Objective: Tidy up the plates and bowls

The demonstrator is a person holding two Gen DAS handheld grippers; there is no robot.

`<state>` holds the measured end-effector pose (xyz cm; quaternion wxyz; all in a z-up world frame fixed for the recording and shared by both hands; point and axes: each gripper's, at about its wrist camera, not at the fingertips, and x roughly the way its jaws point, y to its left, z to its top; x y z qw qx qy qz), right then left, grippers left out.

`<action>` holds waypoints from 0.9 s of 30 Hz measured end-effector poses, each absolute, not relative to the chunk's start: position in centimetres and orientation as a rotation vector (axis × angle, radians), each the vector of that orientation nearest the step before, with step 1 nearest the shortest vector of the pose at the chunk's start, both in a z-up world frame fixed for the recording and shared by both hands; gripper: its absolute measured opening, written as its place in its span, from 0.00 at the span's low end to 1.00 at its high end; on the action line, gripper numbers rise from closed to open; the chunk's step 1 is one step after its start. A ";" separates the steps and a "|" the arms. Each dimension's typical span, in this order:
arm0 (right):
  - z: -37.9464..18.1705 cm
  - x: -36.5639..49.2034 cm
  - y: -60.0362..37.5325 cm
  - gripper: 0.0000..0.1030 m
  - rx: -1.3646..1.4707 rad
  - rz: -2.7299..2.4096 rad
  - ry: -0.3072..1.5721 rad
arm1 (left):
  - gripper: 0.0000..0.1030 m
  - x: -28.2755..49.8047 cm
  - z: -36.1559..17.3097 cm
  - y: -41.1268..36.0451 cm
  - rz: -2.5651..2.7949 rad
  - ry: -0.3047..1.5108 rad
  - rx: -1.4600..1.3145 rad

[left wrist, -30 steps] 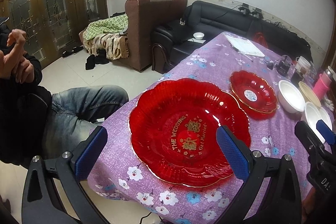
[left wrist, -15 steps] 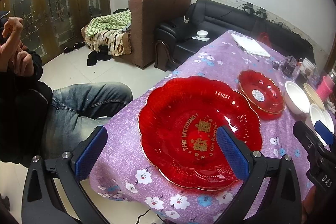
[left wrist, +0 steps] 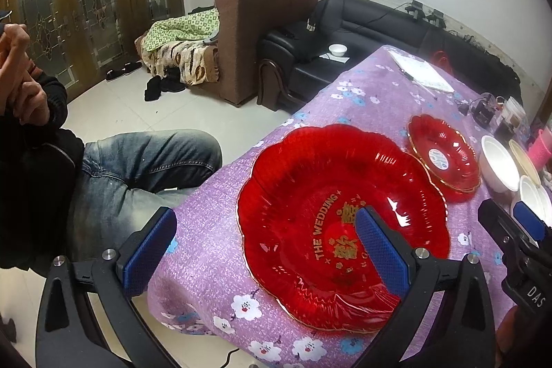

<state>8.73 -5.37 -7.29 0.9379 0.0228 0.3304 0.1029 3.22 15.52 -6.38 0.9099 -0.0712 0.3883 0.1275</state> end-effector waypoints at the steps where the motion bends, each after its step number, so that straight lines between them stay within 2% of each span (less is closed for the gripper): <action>1: -7.5 8.9 -5.3 0.99 0.048 0.210 0.681 | 1.00 3.4 -6.6 15.6 0.264 0.806 -0.148; 27: -12.9 14.6 -3.5 0.99 0.075 0.208 0.884 | 1.00 7.8 -12.5 16.7 0.306 1.019 -0.169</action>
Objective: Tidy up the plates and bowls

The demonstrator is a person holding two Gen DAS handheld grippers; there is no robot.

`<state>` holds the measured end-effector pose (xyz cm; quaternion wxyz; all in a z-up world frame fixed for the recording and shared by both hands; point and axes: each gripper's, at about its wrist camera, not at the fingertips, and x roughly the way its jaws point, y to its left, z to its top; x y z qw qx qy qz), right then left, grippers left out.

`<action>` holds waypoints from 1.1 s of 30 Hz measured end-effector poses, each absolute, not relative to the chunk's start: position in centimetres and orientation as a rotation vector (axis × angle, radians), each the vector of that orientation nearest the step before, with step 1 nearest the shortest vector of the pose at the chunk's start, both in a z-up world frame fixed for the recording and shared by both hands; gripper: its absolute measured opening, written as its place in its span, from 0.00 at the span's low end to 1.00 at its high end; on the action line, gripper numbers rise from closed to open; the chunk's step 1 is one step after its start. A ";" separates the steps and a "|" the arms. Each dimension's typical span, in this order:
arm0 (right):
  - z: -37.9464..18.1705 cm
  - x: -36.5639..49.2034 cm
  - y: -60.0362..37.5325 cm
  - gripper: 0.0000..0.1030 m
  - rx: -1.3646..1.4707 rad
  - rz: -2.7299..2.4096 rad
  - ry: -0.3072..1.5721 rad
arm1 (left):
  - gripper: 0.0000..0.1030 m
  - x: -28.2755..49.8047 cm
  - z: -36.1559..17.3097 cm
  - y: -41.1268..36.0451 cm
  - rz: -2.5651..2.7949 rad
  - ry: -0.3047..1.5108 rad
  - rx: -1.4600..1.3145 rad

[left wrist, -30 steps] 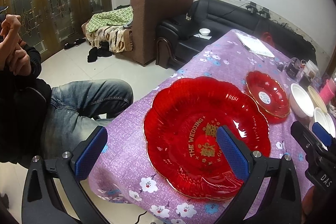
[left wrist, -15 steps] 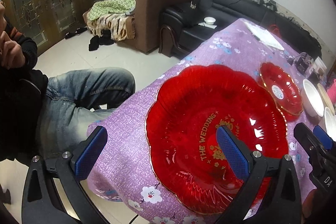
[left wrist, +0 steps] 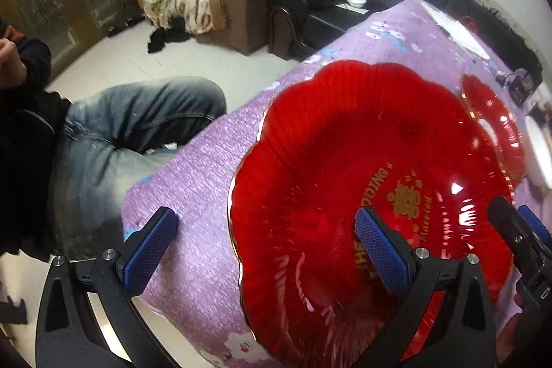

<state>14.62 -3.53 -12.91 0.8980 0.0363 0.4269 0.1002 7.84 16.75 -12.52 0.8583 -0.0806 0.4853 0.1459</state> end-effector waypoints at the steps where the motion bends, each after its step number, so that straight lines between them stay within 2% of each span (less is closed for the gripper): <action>1: -13.3 15.0 -3.4 0.99 0.084 0.215 0.901 | 1.00 8.0 -12.6 16.6 0.310 1.022 -0.163; 7: -15.4 16.7 -3.1 0.99 0.145 0.241 1.006 | 1.00 8.6 -12.8 15.6 0.331 1.043 -0.118; 11: -15.5 16.8 -2.7 0.95 0.100 0.231 1.003 | 1.00 8.6 -12.8 14.9 0.346 1.040 -0.103; 12: -15.5 16.7 -2.8 0.90 0.093 0.215 0.992 | 1.00 8.5 -12.7 14.9 0.349 1.036 -0.095; 14: -15.3 16.6 -2.8 0.70 0.071 0.188 0.980 | 0.96 8.3 -12.5 14.3 0.340 1.024 -0.064; 15: -15.2 16.5 -2.9 0.54 0.058 0.198 0.964 | 0.89 8.3 -12.4 14.0 0.331 1.019 -0.057; 16: -15.0 16.5 -2.9 0.33 0.081 0.242 0.966 | 0.85 8.4 -12.4 13.7 0.316 1.016 -0.054; 18: -14.8 16.5 -2.6 0.15 0.110 0.300 0.981 | 0.70 8.3 -12.2 13.0 0.282 1.012 -0.043; 19: -14.6 16.2 -2.2 0.13 0.090 0.307 0.976 | 0.70 8.2 -12.2 12.8 0.278 1.013 -0.038; 23: -14.6 15.8 -2.4 0.11 0.101 0.309 0.973 | 0.60 7.9 -12.0 13.7 0.235 1.029 -0.088; 33: -14.7 15.4 -3.0 0.11 0.130 0.328 0.959 | 0.61 4.8 -9.4 16.4 0.223 0.972 -0.143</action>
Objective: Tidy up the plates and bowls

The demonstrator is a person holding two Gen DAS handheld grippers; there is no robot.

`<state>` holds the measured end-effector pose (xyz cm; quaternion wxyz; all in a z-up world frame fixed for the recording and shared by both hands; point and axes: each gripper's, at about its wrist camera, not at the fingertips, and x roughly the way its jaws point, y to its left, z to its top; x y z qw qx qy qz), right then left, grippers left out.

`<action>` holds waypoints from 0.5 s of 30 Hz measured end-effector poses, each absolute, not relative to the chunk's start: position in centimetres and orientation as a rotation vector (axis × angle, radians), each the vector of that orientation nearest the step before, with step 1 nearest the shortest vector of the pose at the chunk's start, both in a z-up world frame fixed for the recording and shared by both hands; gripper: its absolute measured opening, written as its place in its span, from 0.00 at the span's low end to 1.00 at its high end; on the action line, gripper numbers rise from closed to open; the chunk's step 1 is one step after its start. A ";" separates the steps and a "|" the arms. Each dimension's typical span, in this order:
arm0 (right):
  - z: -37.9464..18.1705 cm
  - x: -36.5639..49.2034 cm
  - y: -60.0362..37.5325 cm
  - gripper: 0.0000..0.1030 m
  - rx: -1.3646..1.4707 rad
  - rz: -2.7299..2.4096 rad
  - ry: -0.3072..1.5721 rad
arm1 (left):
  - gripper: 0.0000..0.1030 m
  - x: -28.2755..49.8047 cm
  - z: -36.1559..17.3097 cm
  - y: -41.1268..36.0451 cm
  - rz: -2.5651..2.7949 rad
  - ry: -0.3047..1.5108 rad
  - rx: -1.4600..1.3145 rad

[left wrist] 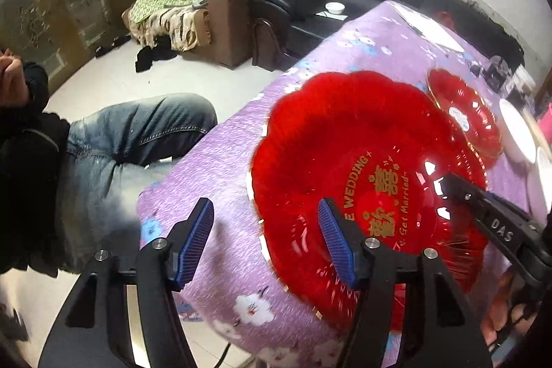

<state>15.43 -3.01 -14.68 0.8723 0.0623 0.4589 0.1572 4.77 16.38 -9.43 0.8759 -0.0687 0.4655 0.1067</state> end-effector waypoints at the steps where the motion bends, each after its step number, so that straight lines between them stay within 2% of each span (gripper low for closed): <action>1: -14.7 15.4 -3.0 0.11 0.132 0.330 0.959 | 0.61 4.2 -8.8 16.7 0.213 0.952 -0.162; 4: -14.6 15.3 -3.0 0.11 0.131 0.336 0.956 | 0.65 2.8 -7.0 17.1 0.204 0.885 -0.146; 6: -14.7 15.3 -3.1 0.11 0.131 0.338 0.956 | 0.82 2.2 -6.4 17.4 0.210 0.851 -0.137; 14: -14.7 15.3 -3.1 0.11 0.131 0.343 0.955 | 0.82 5.8 -9.9 16.8 0.179 1.005 -0.200; 15: -14.7 15.4 -3.2 0.11 0.132 0.344 0.955 | 0.79 5.8 -10.2 16.8 0.170 1.019 -0.216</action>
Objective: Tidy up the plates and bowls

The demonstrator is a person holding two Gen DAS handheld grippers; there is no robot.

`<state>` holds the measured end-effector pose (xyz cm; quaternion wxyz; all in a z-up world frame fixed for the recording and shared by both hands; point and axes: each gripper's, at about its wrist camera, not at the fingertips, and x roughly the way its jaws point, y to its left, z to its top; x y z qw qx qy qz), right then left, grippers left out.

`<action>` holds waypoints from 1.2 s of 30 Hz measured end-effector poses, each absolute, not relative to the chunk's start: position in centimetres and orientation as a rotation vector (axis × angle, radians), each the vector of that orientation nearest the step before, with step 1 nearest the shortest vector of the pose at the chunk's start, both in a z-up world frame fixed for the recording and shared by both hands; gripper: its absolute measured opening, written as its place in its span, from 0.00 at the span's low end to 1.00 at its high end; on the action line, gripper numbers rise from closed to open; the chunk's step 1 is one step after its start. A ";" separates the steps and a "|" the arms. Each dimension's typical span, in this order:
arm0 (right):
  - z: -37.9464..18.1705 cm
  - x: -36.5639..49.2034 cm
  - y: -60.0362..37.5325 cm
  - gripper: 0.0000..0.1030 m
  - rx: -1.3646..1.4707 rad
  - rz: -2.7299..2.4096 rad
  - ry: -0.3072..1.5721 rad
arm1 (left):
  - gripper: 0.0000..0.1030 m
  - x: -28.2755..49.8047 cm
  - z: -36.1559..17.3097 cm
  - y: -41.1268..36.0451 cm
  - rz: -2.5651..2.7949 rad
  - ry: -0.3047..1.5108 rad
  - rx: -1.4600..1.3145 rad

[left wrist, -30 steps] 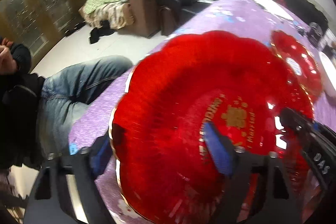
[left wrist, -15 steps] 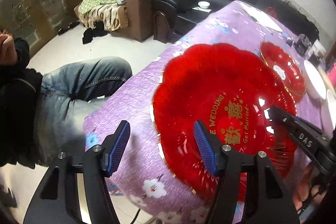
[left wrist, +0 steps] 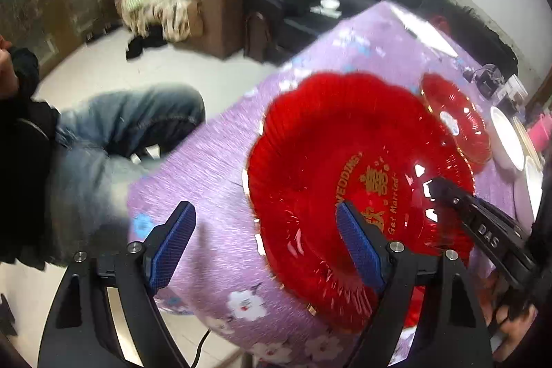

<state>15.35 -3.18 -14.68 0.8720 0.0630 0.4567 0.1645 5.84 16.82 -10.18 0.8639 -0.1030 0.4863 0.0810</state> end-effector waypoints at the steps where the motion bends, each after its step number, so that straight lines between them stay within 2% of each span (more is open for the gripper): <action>1: -14.7 15.4 -3.2 0.11 0.133 0.344 0.955 | 0.73 6.3 -10.6 16.9 0.153 1.041 -0.244; 3: -14.7 15.4 -3.3 0.10 0.138 0.347 0.956 | 0.40 6.6 -10.9 16.5 0.147 1.053 -0.242; 4: -14.7 15.5 -3.3 0.10 0.140 0.348 0.957 | 0.30 6.8 -10.9 16.3 0.135 1.064 -0.235; 6: -14.7 15.5 -3.5 0.10 0.151 0.350 0.961 | 0.17 6.9 -11.2 16.2 0.136 1.081 -0.239; 14: -14.2 14.2 -5.8 0.08 0.177 0.306 0.956 | 0.14 5.6 -10.7 14.8 0.044 1.071 -0.238; 20: -12.9 11.0 -9.3 0.08 0.204 0.248 0.938 | 0.14 3.8 -10.1 11.5 -0.028 1.069 -0.169; 22: -13.3 10.3 -10.1 0.09 0.202 0.234 0.949 | 0.18 4.1 -10.8 10.8 -0.029 1.096 -0.154; 24: -14.6 10.5 -10.8 0.14 0.253 0.251 0.987 | 0.23 4.1 -11.1 10.6 -0.042 1.112 -0.163; 26: -15.2 10.8 -11.5 0.16 0.313 0.267 1.006 | 0.23 3.4 -10.3 10.6 -0.031 1.083 -0.136; 27: -15.1 10.9 -11.8 0.21 0.320 0.274 1.008 | 0.25 2.8 -9.4 10.8 -0.022 1.045 -0.114; 28: -14.7 10.9 -12.3 0.30 0.314 0.268 1.004 | 0.30 1.9 -8.3 11.2 -0.012 1.002 -0.093; 30: -13.7 10.6 -13.2 0.41 0.321 0.277 0.969 | 0.57 0.6 -6.7 11.9 0.010 0.939 -0.075; 33: -11.2 10.0 -15.7 0.48 0.341 0.304 0.872 | 0.60 -1.3 -3.8 13.3 0.035 0.842 -0.043; 34: -10.5 9.9 -16.4 0.53 0.346 0.302 0.845 | 0.60 -1.4 -2.9 13.6 0.032 0.818 -0.037; 35: -9.6 10.0 -17.4 0.56 0.361 0.303 0.808 | 0.64 -1.3 -1.8 14.0 0.023 0.795 -0.035; 36: -8.9 10.3 -18.2 0.60 0.383 0.303 0.783 | 0.73 -0.7 -0.8 14.2 0.007 0.776 -0.035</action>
